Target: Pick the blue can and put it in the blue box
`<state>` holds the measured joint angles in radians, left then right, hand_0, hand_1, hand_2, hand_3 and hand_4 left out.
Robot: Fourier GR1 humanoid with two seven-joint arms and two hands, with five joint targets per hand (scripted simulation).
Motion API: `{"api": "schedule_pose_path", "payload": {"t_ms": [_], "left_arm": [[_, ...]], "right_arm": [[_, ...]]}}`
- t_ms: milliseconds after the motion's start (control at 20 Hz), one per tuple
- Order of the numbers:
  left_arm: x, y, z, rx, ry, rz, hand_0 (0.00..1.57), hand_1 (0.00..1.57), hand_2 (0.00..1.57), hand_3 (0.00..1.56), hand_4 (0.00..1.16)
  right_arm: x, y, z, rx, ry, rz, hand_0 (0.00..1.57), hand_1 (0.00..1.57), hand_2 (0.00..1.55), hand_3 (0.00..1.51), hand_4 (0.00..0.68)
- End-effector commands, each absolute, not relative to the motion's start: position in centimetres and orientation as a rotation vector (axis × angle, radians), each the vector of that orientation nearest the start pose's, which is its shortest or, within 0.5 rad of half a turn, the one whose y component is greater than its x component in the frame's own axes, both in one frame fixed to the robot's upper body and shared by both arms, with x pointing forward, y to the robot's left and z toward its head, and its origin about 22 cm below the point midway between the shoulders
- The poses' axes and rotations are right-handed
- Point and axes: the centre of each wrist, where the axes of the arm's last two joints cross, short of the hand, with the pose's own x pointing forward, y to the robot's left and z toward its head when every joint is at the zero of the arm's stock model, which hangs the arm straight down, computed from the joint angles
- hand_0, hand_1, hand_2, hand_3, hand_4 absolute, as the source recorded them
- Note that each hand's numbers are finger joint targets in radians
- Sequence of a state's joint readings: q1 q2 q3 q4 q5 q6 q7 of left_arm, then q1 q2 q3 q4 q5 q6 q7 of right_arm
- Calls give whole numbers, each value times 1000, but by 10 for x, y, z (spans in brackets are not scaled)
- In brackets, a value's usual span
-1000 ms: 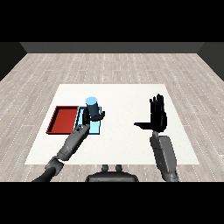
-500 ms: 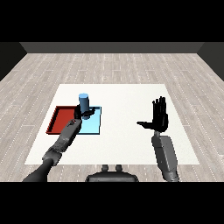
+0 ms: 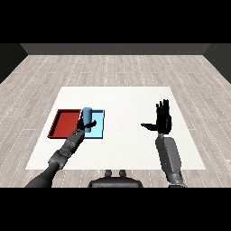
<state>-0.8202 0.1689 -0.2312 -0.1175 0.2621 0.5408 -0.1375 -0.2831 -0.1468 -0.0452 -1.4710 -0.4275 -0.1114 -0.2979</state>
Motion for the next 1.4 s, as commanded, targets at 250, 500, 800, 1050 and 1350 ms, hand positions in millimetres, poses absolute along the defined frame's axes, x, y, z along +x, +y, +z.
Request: {"api": "schedule_pose_path", "payload": {"t_ms": [250, 500, 800, 1050, 1350], "left_arm": [[343, 252, -97, 565, -905, -156, 984, 984, 943, 0, 526], [348, 246, -94, 715, -939, -254, 0, 0, 0, 0, 0], [359, 251, -81, 736, -1120, -60, 0, 0, 0, 0, 0], [382, 216, -53, 736, -1410, 63, 0, 0, 0, 0, 0], [396, 184, -19, 311, -1839, 49, 0, 0, 0, 0, 0]], "right_arm": [[305, -251, 44, 183, -2010, -309, 0, 0, 0, 0, 0], [316, -235, 53, 212, -1993, -317, 0, 0, 0, 0, 0], [305, -250, 59, 246, -2021, -303, 0, 0, 0, 0, 0], [294, -243, 55, 267, -2035, -313, 0, 0, 0, 0, 0], [293, -235, 52, 288, -2011, -272, 0, 0, 0, 0, 0]]}}
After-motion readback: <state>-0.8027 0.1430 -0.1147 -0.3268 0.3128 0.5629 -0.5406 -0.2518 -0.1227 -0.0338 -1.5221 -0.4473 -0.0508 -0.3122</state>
